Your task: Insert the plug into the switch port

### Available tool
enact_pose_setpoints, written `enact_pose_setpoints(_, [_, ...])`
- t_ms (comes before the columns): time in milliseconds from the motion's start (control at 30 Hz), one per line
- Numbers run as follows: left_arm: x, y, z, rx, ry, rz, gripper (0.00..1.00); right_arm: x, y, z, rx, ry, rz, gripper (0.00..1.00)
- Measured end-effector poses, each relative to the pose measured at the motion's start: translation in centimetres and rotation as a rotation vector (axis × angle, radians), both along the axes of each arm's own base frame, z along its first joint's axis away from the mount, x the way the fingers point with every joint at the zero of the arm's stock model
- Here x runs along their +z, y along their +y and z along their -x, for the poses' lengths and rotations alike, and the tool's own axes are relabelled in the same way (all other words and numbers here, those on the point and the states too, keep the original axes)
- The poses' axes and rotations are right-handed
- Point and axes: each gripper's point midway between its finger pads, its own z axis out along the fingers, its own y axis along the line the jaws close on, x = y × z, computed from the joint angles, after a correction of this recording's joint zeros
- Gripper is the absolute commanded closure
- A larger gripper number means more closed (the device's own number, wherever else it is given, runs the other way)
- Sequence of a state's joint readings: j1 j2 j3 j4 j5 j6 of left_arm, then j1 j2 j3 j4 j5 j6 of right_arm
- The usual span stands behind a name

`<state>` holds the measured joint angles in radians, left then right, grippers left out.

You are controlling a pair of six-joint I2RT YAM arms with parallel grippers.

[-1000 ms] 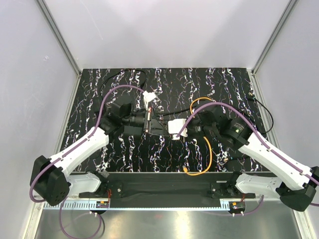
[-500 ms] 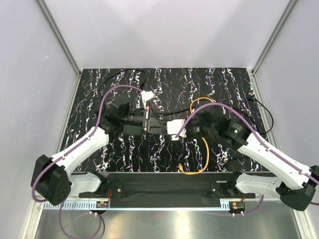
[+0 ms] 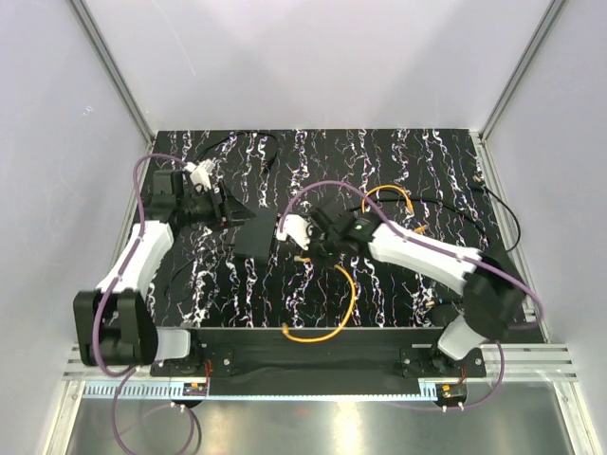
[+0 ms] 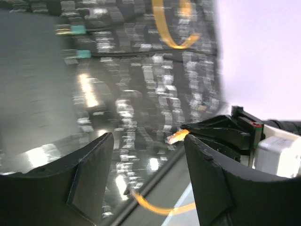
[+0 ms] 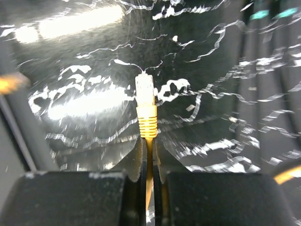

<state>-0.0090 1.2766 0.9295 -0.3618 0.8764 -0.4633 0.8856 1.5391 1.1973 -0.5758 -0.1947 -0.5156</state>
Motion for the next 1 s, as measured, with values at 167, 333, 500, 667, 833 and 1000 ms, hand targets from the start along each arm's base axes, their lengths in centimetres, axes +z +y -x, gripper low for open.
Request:
enact_pose_setpoints(167, [-5.0,3.0,-1.4,0.027,0.108,-0.121,0.34,-5.3,1.7,-1.3,-0.076,0.091,0.041,1.0])
enact_pose_setpoints(333, [-7.7,4.6,-2.5,0.029,0.153,-0.213,0.36,-7.1,3.5,-3.3,-0.125,0.097,0.018,1.0])
enact_pose_setpoints(500, [-8.4,5.4,-4.5,0.025,0.141,-0.261,0.37,-8.3,4.9,-5.8,-0.162,0.081,-0.014,1.0])
enact_pose_setpoints(667, [-10.2,5.8,-5.8,0.026,0.174,-0.288,0.37,-9.6,5.7,-7.4,-0.181,0.074,-0.03,1.0])
enact_pose_setpoints(833, [-11.7,6.0,-6.0,0.025,0.213,-0.296,0.36,-10.8,5.5,-9.3,-0.209,0.069,-0.036,1.0])
enact_pose_setpoints(1000, [-12.7,6.3,-6.4,0.027,0.234,-0.314,0.35,-11.0,5.3,-11.3,-0.234,0.058,-0.053,1.0])
